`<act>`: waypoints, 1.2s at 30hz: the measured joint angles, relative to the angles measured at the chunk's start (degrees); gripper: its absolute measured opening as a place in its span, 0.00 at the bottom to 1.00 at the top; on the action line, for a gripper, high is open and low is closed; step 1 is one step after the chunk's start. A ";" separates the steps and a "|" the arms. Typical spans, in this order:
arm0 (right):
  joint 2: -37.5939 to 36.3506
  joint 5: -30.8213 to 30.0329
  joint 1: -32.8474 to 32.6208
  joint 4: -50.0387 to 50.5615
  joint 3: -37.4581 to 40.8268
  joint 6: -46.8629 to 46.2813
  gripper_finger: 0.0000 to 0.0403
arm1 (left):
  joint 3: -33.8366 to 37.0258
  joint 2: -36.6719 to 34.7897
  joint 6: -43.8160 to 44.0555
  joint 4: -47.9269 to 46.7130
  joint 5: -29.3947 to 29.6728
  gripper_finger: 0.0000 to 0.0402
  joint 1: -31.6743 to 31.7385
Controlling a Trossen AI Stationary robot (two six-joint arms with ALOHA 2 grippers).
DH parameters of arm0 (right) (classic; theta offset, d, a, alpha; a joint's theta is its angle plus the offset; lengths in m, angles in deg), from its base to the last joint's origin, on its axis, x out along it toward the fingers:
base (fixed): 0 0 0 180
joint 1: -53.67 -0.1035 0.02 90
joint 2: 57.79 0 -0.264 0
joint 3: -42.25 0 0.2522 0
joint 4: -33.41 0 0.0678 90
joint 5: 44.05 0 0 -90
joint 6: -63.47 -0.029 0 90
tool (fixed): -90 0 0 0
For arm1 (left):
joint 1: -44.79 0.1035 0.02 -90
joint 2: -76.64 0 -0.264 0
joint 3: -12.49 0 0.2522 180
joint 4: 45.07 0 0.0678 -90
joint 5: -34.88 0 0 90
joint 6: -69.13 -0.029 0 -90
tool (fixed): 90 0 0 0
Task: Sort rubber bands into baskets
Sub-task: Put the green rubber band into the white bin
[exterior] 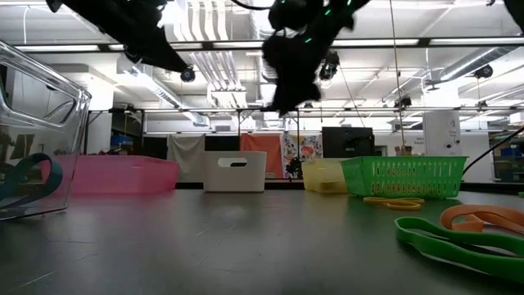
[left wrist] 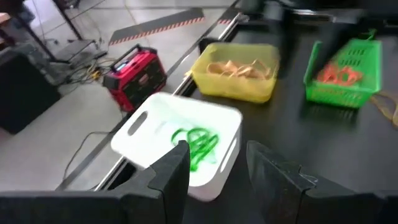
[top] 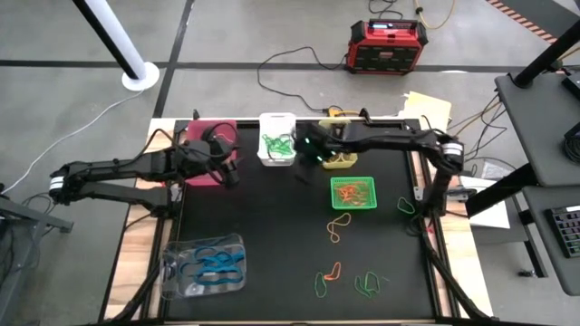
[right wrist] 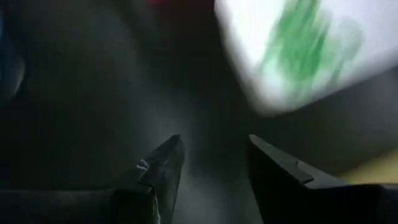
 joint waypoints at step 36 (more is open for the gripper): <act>-8.24 1.60 -32.40 48.90 32.00 -64.56 0.04 | 0.68 0.71 -9.40 6.90 -0.31 0.36 -0.48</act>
